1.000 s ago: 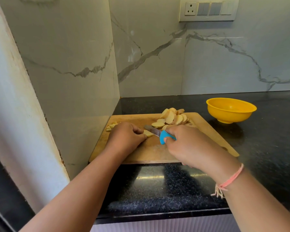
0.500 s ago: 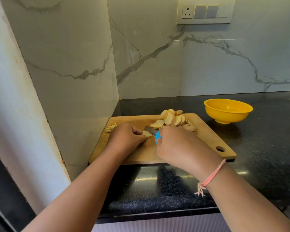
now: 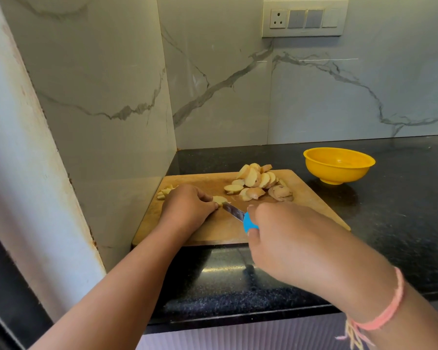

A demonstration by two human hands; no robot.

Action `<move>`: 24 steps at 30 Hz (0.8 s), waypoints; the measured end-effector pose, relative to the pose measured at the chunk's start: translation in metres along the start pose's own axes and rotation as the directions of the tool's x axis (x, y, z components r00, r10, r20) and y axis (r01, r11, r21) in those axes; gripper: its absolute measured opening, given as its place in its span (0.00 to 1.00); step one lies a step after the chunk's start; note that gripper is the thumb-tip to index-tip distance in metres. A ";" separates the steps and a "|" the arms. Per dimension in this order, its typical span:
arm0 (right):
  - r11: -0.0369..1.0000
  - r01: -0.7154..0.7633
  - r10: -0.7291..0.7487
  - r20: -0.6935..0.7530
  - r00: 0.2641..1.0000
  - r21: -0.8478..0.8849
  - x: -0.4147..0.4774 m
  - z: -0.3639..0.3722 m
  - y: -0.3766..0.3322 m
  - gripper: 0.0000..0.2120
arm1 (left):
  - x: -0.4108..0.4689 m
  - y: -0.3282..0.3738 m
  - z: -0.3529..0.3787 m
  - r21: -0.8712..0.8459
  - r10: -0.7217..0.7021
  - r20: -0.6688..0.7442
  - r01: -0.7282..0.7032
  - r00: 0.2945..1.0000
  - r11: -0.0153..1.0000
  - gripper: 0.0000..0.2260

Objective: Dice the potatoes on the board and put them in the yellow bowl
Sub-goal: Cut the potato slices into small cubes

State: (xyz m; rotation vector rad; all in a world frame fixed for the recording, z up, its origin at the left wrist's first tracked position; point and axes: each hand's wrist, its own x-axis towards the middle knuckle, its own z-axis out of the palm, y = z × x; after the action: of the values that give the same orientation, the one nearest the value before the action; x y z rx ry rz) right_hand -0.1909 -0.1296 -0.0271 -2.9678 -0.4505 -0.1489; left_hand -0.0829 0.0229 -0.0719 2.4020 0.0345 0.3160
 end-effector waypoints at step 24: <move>0.992 -0.070 0.063 0.067 0.996 0.105 0.042 -0.004 -0.017 0.15 | 0.005 -0.005 -0.002 -0.106 -0.029 0.044 0.034 0.999 0.994 0.22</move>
State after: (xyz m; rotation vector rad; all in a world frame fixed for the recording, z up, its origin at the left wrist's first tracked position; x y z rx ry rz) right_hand -0.1564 -0.1022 -0.0165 -2.8839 -0.3544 -0.0227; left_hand -0.0782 0.0291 -0.0726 2.2986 0.0354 0.2461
